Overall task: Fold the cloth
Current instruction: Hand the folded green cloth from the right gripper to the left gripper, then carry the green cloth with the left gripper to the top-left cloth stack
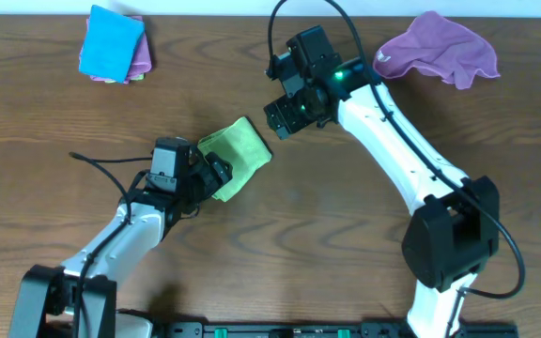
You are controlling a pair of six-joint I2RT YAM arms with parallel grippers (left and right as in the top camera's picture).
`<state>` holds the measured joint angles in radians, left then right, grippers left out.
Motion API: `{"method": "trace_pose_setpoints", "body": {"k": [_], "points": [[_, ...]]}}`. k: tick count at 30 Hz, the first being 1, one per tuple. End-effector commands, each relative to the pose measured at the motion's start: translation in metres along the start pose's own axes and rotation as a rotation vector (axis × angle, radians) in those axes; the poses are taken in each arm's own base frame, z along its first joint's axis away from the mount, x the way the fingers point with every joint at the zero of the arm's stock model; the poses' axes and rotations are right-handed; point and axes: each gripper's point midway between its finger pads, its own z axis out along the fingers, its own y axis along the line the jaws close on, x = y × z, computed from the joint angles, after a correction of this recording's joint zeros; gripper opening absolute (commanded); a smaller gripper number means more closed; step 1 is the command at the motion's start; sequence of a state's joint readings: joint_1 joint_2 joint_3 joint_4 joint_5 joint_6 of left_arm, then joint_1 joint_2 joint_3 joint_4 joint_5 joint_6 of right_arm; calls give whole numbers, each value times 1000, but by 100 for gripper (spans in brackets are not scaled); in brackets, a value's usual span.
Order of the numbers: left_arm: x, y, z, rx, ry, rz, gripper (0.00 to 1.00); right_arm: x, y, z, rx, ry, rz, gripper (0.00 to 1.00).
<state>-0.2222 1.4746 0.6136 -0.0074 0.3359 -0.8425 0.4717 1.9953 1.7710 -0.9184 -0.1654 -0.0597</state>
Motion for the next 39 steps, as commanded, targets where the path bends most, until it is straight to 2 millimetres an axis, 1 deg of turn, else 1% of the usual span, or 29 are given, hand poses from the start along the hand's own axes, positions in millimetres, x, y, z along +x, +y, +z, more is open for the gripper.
{"method": "trace_pose_setpoints", "body": {"k": [1, 5, 7, 8, 11, 14, 15, 16, 17, 18, 19, 24, 31, 34, 39], "points": [[4, 11, 8, -25, 20, -53, 90, 3, -1, 8, -25, 14, -6, 85], [3, 13, 14, -29, 23, -54, 90, 9, 3, 22, -61, 44, 1, 83], [0, 10, 14, -16, 10, -48, 90, 14, 5, 31, -81, 68, 6, 81], [-3, 7, 14, -5, -4, -44, 90, 18, 6, 39, -93, 86, 9, 80], [-7, 4, 14, 9, -20, -37, 90, 25, 9, 53, -120, 120, 18, 79], [-7, 3, 14, 12, -21, -36, 90, 33, 8, 69, -128, 154, 26, 74], [-7, 3, 14, 11, -22, -36, 91, 36, 7, 74, -129, 163, 29, 67], [-7, 3, 14, 11, -22, -36, 91, 37, 7, 77, -129, 166, 29, 52], [-8, 3, 14, 9, -25, -36, 91, 37, 6, 81, -129, 167, 30, 27], [-9, 4, 14, 4, -31, -36, 91, 37, 5, 86, -129, 165, 30, 12], [-10, 5, 14, 1, -35, -36, 91, 35, 5, 87, -128, 157, 34, 2], [-10, 5, 14, -2, -39, -37, 91, 24, 1, 98, -112, 110, 41, 1], [-10, 5, 14, -2, -40, -37, 91, 35, 4, 125, -116, 147, 69, 1], [-11, 6, 14, -4, -42, -37, 91, 39, 9, 133, -121, 162, 65, 1], [-15, 8, 14, -20, -64, -37, 91, 38, 22, 137, -130, 156, 38, 1]]}}
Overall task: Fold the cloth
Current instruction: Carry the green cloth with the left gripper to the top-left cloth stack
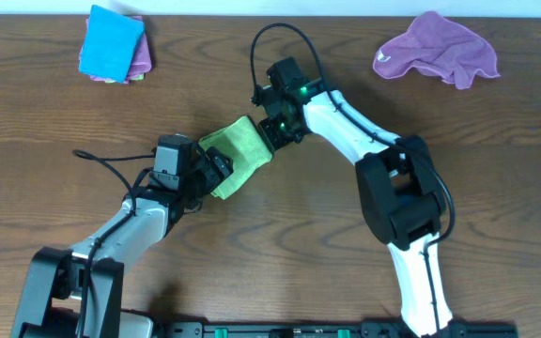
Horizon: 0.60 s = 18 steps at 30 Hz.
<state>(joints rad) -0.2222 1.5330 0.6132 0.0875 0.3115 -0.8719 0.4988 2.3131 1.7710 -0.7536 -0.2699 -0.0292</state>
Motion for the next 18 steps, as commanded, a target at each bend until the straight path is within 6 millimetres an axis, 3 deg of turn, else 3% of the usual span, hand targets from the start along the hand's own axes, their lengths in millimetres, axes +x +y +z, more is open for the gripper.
{"method": "trace_pose_setpoints", "body": {"k": [1, 14, 18], "points": [[-5, 10, 2, -35, -32, -16, 91, 1, 13, 6, -11, 4, -8, 1], [-13, 9, 15, -18, -62, -9, 95, 8, 52, 14, -47, 33, -73, 1], [-11, 15, 21, -35, -50, -13, 89, 9, 56, 15, -50, 38, -81, 1]]}}
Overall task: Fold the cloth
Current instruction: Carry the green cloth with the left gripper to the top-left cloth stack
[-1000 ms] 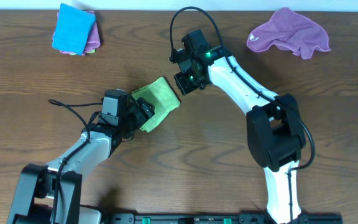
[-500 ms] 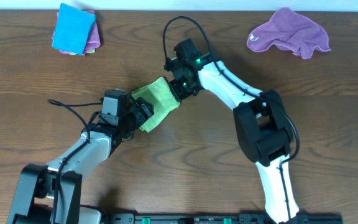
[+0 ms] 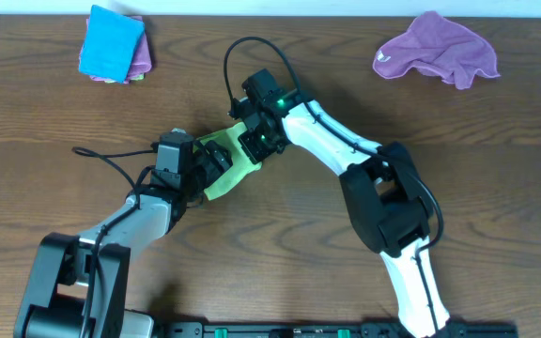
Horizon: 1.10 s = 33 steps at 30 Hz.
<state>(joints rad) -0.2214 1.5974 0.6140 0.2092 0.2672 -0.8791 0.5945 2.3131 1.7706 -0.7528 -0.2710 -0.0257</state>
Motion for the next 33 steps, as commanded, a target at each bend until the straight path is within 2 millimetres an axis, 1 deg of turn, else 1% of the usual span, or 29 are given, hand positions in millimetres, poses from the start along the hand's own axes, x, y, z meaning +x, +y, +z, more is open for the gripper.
{"method": "trace_pose_setpoints", "body": {"k": [1, 2, 3, 4, 5, 6, 7, 10, 12, 14, 17, 19, 21, 25, 28, 31, 33], "points": [[6, 19, 8, -57, 21, -17, 84, 4, 10, 4, -29, 14, 5, 1], [6, 20, 9, -58, 21, -18, 78, 4, 11, 4, -33, 15, 6, 1], [6, 20, 10, -57, 18, -17, 62, 4, 11, 4, -34, 18, 7, 1], [5, 19, 10, -53, 15, -16, 43, 6, 11, 4, -34, 23, 8, 1], [4, 18, 10, -50, 12, -15, 29, 7, 11, 4, -34, 27, 9, 1], [3, 18, 10, -47, 7, -16, 9, 7, 11, 4, -32, 30, 10, 1], [1, 18, 10, -44, 3, -18, 6, 8, 10, 3, -32, 31, 12, 1], [-4, 19, 9, -40, -6, -27, 6, 8, 5, 2, -29, 31, 22, 1], [-7, 19, 8, -30, -8, -36, 6, 8, -2, 0, -26, 29, 37, 1], [-12, 14, 7, 0, -12, -39, 6, 7, -10, -5, -21, 25, 53, 1], [-23, -5, 5, 93, -37, -24, 6, 1, -26, -22, -5, -8, 82, 1], [-34, -22, 1, 172, -66, -6, 6, -5, -40, -38, 18, -41, 101, 1], [-46, -39, -4, 237, -90, -1, 6, -11, -54, -57, 36, -83, 123, 1], [-66, -58, -11, 285, -121, -7, 6, -15, -73, -84, 55, -131, 159, 1], [-89, -79, -22, 336, -175, 5, 6, -13, -81, -97, 63, -140, 179, 1], [-125, -114, -43, 432, -275, 39, 6, -9, -86, -102, 67, -134, 194, 1], [-151, -133, -59, 473, -341, 49, 6, -6, -86, -102, 65, -120, 201, 1]]}}
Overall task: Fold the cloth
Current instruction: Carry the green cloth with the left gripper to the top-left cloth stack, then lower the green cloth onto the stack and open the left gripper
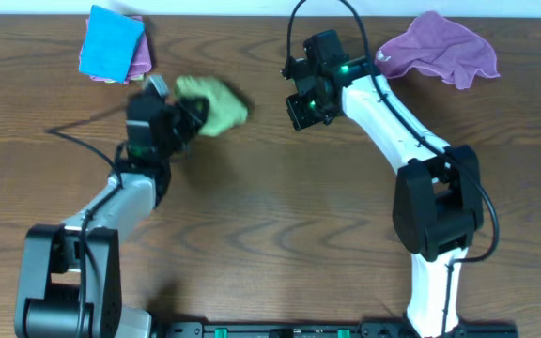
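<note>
In the overhead view the folded green cloth (212,101) is at the upper left, motion-blurred and bunched, with its left end in my left gripper (188,115), which is shut on it. It lies just right of the folded stack. My right gripper (301,113) is to the right of the cloth, apart from it, with nothing between its fingers and the jaws looking open.
A folded stack of blue and pink cloths (111,44) sits at the far left back. A crumpled purple cloth (437,49) lies at the back right. The wooden table (280,225) carries both arms' bases at its front edge.
My left gripper has carried the green cloth from the table's middle up and left, toward the folded stack. My right gripper has left the cloth and now sits to the right, at the back.
At first my left gripper held the green cloth's near edge mid-table, with my right gripper above and to its right. Then the right gripper was at the cloth's far corner, then over the cloth beside the left gripper. Now the left alone holds it near the stack.
</note>
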You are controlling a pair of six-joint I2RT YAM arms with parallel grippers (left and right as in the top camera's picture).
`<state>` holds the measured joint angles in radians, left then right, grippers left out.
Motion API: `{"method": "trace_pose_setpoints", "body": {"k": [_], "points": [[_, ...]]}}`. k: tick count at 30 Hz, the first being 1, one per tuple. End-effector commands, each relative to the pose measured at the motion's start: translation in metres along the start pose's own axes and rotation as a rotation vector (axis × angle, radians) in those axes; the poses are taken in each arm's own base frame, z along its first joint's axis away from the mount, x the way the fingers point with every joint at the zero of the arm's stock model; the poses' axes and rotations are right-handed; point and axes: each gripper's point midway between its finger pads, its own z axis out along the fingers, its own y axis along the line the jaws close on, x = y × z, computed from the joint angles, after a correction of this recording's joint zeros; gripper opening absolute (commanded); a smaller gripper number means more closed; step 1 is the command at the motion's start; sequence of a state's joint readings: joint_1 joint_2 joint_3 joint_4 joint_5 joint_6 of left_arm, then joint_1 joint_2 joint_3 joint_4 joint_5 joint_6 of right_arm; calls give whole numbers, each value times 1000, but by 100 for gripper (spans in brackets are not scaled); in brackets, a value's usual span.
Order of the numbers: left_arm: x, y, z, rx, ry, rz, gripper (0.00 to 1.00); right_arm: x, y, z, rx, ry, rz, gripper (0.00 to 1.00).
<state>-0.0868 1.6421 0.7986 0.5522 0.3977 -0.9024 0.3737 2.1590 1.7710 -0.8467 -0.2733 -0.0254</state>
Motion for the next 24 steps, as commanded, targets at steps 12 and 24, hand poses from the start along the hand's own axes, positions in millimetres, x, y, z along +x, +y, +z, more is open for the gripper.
{"method": "trace_pose_setpoints", "body": {"k": [12, 24], "points": [[-203, -20, -59, -87, -642, -7, 6, 15, 1, -16, 8, 54, -3, 1], [-269, 33, -45, -45, -746, -17, 6, 14, 9, -47, 16, 27, -9, 1]]}}
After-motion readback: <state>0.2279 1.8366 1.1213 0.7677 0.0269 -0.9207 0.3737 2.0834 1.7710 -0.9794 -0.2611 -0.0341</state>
